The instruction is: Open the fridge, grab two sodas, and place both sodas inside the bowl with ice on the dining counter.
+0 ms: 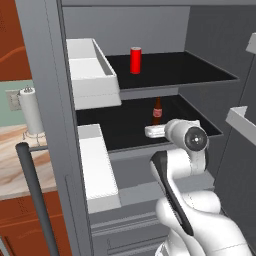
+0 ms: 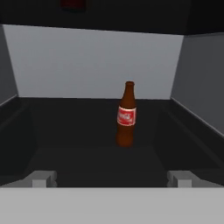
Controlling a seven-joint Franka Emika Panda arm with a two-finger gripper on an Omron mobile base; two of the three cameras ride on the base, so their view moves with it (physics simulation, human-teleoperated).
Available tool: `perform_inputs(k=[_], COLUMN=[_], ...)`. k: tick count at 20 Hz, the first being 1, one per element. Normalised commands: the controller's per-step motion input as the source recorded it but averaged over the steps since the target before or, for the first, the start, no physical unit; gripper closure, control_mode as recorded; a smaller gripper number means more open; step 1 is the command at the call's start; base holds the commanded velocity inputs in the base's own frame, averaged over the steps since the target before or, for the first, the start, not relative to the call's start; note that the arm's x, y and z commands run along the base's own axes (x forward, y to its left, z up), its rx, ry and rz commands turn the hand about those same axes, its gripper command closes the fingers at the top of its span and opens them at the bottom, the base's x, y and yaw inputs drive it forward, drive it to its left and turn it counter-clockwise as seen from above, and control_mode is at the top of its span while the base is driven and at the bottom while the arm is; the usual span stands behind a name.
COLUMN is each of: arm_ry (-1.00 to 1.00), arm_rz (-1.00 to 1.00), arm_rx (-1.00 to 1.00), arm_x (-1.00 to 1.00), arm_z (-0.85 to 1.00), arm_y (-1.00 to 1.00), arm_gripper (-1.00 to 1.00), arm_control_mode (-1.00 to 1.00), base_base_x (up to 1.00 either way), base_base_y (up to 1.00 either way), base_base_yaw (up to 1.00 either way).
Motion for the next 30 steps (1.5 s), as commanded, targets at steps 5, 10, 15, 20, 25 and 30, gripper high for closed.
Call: perform_inputs(k=[5,10,15,20,25,30], arm_ry=[0.00,0.00,0.00,0.00,0.00,0.00], arm_rz=[0.00,0.00,0.00,-0.01,-0.02,-0.04], arm_rx=[0.00,0.00,0.01,0.03,0.01,0.00], arm_x=[0.11,0.30,0.40,0.36,0.34,0.20], arm_z=[0.00,0.00,0.00,0.00,0.00,0.00], arm_y=[0.00,-0.01,-0.01,-0.07,-0.13,-0.19], arm_gripper=[-1.00,-1.00,-1.00,-1.00,-1.00,-1.00], arm_control_mode=[-1.00,-1.00,-1.00,-1.00,-1.00,-1.00], base_base_x=[0.00,0.00,0.00,0.00,0.00,0.00], base_base_y=[0.00,0.00,0.00,0.00,0.00,0.00], base_base_yaw=[0.00,0.00,0.00,0.00,0.00,0.00])
